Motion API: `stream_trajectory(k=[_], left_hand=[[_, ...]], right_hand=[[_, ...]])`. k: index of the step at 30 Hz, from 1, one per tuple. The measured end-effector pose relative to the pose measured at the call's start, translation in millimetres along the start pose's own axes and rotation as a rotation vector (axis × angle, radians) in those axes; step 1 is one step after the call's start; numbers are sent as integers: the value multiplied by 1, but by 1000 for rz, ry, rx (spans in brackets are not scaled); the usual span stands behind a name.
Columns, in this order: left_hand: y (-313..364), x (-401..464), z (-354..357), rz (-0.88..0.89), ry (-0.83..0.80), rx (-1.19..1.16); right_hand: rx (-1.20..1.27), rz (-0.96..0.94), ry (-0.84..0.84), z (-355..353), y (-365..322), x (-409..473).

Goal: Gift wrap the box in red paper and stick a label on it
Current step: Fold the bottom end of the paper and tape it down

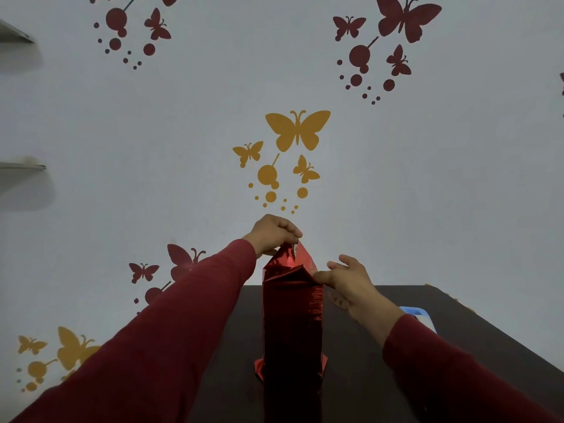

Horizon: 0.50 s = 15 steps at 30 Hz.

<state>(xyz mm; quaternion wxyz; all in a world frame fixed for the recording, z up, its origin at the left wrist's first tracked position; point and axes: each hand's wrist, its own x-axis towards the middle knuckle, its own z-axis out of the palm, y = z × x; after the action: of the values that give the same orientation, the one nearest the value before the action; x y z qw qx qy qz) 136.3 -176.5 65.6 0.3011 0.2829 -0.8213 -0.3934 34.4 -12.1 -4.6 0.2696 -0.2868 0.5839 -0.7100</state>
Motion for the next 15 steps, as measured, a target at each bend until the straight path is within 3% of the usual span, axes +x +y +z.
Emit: stream_trajectory(k=[4,10,15], left_hand=[[-4,3,-3,49,11,-1],[-4,6,-8,-33,-180,-16],[-7,10,1,16,2,-3]], right_hand=[[0,20,-6,1,-3,1],[-7,50,-25,2,-8,0],[-43,74,-24,4,-11,0]])
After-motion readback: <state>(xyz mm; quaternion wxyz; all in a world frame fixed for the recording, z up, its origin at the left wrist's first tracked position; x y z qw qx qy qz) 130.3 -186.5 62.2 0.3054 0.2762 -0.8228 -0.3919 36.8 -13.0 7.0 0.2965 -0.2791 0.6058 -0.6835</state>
